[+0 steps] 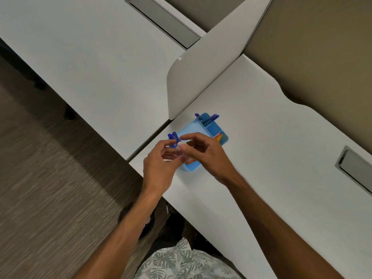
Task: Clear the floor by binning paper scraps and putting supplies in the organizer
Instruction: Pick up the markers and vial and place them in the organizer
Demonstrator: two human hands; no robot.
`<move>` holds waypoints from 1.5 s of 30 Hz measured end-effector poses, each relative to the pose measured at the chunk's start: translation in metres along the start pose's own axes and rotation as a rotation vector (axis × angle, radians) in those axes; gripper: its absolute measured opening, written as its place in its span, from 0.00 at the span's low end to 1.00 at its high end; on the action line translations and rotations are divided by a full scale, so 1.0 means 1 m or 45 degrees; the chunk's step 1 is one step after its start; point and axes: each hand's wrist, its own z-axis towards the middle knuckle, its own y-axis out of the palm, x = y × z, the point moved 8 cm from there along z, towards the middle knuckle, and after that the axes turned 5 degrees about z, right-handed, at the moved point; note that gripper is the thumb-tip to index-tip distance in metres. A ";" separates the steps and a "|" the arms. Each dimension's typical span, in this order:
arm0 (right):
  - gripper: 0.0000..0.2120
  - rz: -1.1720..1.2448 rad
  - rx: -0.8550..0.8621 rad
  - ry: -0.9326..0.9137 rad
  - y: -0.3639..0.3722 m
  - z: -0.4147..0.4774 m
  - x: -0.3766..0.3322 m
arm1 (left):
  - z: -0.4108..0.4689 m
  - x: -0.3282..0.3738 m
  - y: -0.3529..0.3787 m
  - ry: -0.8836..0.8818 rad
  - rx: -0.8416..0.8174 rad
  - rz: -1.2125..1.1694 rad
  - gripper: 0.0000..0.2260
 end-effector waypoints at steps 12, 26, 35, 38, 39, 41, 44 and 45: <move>0.08 -0.214 0.489 -0.045 -0.103 -0.006 0.022 | -0.002 0.020 0.051 0.186 -0.119 0.279 0.24; 0.11 -1.243 0.414 -0.067 -0.113 0.078 0.064 | -0.005 0.010 0.059 0.483 -0.069 1.046 0.32; 0.12 -1.442 0.251 0.103 -0.106 0.099 0.079 | -0.001 -0.013 0.056 0.412 -0.101 0.941 0.32; 0.13 -1.447 0.252 0.139 -0.108 0.104 0.079 | 0.003 -0.017 0.053 0.412 -0.078 0.937 0.32; 0.13 -1.440 0.255 0.151 -0.108 0.104 0.080 | 0.004 -0.017 0.052 0.419 -0.065 0.937 0.33; 0.12 -1.428 0.264 0.165 -0.108 0.105 0.081 | 0.007 -0.017 0.052 0.434 -0.046 0.949 0.33; 0.12 -1.411 0.273 0.167 -0.108 0.107 0.084 | 0.013 -0.017 0.053 0.451 -0.046 0.980 0.34; 0.12 -1.407 0.266 0.180 -0.108 0.107 0.084 | 0.014 -0.017 0.052 0.446 -0.050 0.986 0.34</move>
